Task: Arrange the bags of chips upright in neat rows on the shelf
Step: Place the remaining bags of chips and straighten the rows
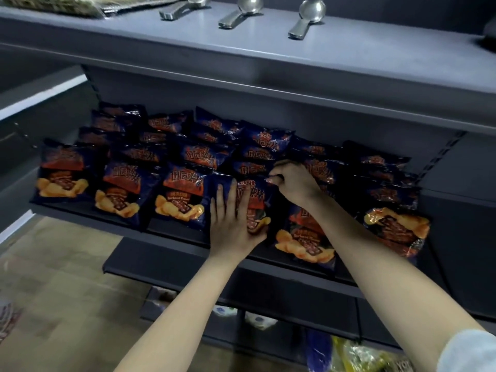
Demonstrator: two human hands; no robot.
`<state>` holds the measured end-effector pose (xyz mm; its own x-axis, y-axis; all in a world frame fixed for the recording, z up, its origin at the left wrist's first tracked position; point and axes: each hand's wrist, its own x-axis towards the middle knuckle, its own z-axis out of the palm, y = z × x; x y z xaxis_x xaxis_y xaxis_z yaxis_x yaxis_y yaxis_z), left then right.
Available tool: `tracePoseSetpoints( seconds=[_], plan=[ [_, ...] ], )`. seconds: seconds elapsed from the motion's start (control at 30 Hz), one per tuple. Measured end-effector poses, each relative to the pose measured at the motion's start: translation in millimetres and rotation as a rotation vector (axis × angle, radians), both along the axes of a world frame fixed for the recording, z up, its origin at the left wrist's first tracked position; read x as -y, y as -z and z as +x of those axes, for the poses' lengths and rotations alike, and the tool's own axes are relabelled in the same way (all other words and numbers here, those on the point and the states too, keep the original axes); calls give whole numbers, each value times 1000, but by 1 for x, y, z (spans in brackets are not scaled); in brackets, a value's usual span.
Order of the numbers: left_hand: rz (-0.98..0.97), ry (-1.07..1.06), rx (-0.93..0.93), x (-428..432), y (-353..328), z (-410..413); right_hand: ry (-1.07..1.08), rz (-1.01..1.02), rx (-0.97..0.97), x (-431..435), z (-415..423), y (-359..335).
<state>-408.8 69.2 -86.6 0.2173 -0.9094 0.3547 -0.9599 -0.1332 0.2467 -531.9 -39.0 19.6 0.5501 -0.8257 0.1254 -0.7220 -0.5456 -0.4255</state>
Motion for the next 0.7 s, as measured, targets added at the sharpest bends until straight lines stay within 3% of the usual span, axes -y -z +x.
tracePoseSetpoints(
  seconds=[0.43,0.7],
  plan=[
    [15,44,44,-9,-10,5,-51,-101,-133,8,-6,-13],
    [-75,142,2,-21,-22,28,19,-378,228,-26,24,-12]
  ],
)
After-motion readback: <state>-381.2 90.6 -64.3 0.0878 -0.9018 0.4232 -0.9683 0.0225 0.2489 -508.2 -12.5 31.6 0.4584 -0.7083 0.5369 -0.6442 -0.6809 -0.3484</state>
